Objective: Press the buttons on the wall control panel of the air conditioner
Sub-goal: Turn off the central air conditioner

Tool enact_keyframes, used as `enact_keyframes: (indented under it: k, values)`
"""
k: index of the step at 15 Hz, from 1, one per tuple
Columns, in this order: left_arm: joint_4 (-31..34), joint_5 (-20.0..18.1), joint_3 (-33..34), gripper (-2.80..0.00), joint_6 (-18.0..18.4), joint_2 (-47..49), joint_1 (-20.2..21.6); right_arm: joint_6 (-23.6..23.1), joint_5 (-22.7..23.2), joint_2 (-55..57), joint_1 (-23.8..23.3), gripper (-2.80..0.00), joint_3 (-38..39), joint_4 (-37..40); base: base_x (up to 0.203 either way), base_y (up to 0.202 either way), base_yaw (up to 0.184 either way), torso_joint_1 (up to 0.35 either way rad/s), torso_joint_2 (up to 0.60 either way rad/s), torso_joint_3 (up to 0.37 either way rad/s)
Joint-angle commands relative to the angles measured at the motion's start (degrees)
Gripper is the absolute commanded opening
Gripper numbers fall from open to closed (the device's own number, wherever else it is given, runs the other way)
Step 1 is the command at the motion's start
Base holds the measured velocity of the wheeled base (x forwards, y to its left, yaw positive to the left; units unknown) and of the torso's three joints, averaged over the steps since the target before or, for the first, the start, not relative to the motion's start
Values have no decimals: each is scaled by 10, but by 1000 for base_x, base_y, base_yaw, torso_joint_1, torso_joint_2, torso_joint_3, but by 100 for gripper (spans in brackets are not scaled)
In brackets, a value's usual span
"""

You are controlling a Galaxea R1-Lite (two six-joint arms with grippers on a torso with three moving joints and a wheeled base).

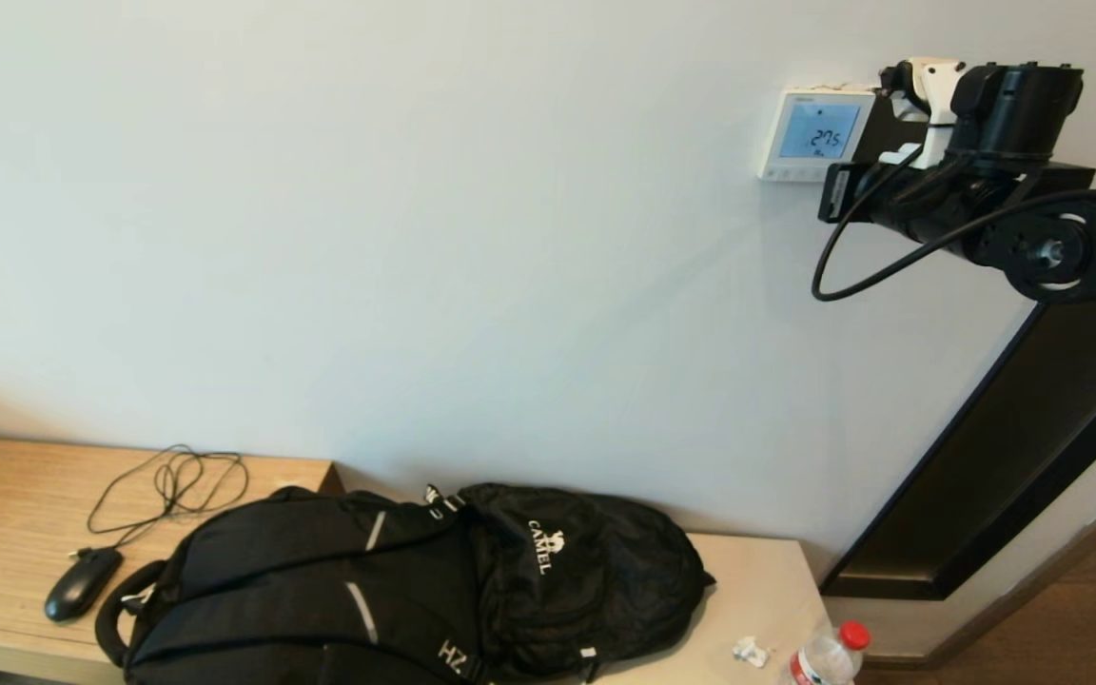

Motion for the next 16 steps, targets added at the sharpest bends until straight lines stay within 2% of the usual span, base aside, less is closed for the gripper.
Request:
enact_keyframes:
  k: [1, 11, 16]
  values:
    - [0, 0, -1, -280, 0, 0, 0, 0, 0, 5, 0, -280, -5, -2, 0, 0, 0, 0, 0, 0]
    - [0, 0, 0, -280, 0, 0, 0, 0, 0, 2, -2, -280, -6, -2, 0, 0, 0, 0, 0, 0]
    - [0, 0, -1, -280, 0, 0, 0, 0, -1, -71, 5, -280, 10, 5, 0, 0, 0, 0, 0, 0]
